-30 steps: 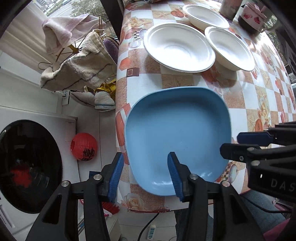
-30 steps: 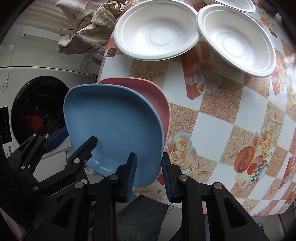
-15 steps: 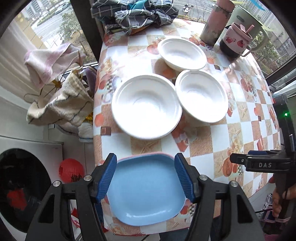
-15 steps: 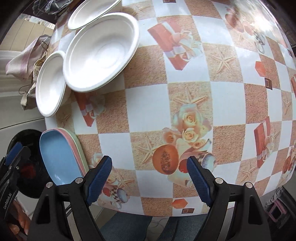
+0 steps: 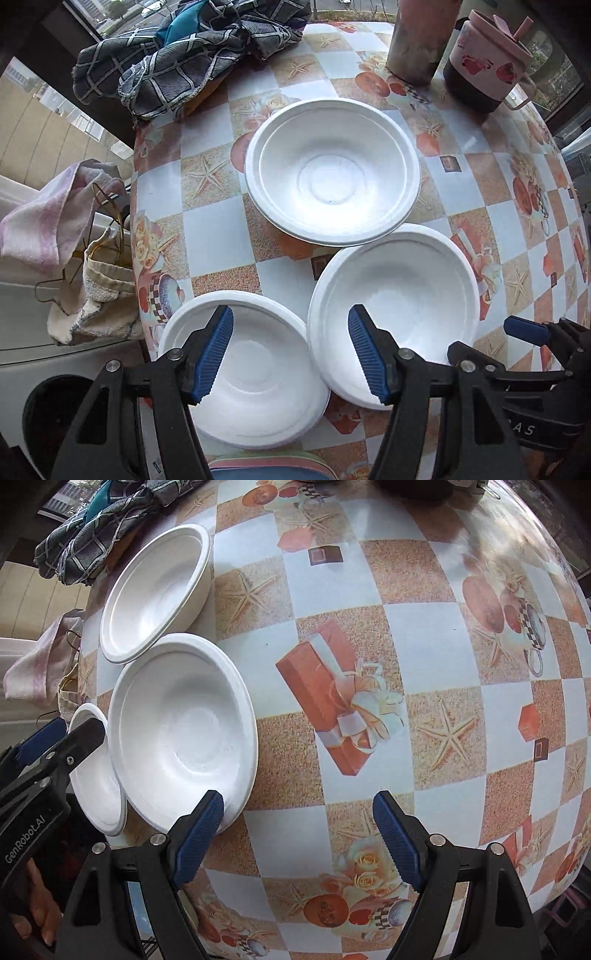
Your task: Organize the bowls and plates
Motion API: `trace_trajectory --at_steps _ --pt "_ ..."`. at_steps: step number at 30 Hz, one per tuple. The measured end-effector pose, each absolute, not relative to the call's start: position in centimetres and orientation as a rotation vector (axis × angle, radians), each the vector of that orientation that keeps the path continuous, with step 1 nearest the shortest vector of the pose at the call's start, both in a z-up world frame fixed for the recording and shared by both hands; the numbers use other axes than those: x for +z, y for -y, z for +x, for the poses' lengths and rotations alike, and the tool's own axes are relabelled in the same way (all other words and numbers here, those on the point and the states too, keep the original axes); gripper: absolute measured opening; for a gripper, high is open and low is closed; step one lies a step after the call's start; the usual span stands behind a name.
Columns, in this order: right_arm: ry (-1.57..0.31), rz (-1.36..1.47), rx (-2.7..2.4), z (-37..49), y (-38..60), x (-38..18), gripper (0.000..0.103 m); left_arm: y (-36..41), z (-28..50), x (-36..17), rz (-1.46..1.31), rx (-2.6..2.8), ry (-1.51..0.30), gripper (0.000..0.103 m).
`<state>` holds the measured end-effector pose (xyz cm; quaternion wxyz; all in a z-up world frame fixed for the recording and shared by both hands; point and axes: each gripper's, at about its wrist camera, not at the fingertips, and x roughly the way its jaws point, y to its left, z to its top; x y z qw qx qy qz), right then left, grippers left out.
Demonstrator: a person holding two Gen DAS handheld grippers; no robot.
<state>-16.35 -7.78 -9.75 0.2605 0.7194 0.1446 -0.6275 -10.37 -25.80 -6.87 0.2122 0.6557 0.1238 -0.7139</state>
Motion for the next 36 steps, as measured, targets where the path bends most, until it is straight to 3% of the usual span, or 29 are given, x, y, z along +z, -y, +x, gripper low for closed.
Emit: trace_trajectory --at_steps 7,11,13,16,28,36 --pt "-0.407 1.923 -1.671 -16.7 9.8 -11.5 0.083 25.6 -12.3 -10.0 1.955 -1.918 -0.295 0.068" --pt "-0.316 1.958 -1.614 -16.6 9.9 -12.4 0.042 25.2 -12.7 -11.4 2.041 -1.889 -0.35 0.045" --pt "-0.249 1.969 -1.606 -16.7 9.6 -12.7 0.033 24.8 -12.5 -11.9 2.076 -1.882 -0.399 0.036" --pt "-0.246 1.974 -1.569 -16.8 9.3 -13.0 0.02 23.7 -12.3 -12.1 2.088 -1.889 -0.435 0.033" --pt "-0.291 2.038 -1.575 -16.4 1.3 -13.6 0.02 12.9 -12.0 -11.5 2.149 -1.994 -0.212 0.033" --pt "-0.293 2.105 -1.665 -16.7 -7.0 -14.1 0.02 3.8 -10.5 -12.4 2.224 -2.04 -0.233 0.035"
